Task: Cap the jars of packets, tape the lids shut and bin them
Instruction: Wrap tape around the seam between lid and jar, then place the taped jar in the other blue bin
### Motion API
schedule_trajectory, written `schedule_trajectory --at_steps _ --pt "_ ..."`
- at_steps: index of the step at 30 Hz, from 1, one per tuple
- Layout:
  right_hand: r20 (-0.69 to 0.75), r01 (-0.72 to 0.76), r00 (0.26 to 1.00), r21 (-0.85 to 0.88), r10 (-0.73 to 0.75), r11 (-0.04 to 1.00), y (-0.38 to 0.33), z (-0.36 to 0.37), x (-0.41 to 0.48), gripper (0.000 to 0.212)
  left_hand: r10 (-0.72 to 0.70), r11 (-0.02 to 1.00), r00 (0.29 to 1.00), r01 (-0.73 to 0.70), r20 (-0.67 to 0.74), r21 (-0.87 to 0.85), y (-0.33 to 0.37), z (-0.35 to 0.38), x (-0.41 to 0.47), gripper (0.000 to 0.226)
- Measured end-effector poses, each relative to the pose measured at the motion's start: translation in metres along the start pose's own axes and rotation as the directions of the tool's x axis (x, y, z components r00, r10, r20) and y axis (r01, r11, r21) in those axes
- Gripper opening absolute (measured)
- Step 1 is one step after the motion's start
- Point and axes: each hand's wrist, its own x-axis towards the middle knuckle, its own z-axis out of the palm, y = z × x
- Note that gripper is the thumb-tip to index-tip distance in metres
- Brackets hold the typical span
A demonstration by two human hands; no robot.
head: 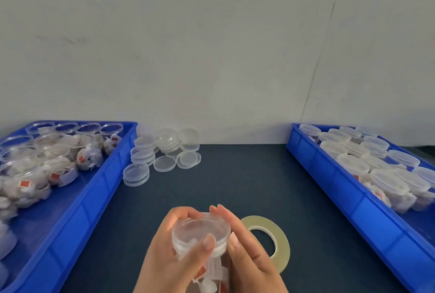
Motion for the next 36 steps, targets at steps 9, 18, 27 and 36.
schedule_trajectory --at_steps 9,18,27,36 --pt "-0.077 -0.015 0.997 0.026 0.017 1.000 -0.026 0.002 0.013 0.056 -0.024 0.997 0.998 0.028 0.050 -0.074 0.017 0.012 0.011 0.100" --pt "-0.120 0.028 0.992 0.026 -0.024 0.999 -0.023 -0.006 0.014 0.043 0.088 0.978 0.992 -0.067 -0.095 0.199 0.020 0.028 0.008 0.067" --pt "0.228 0.160 0.972 -0.819 0.056 0.551 -0.064 -0.036 0.028 0.086 0.025 0.993 0.995 -0.036 0.094 0.112 0.012 0.018 0.012 0.064" --pt "-0.277 -0.120 0.912 -0.887 -0.303 0.447 -0.137 -0.104 0.030 0.081 0.024 0.999 1.000 -0.023 -0.018 0.040 -0.017 0.003 0.021 0.051"
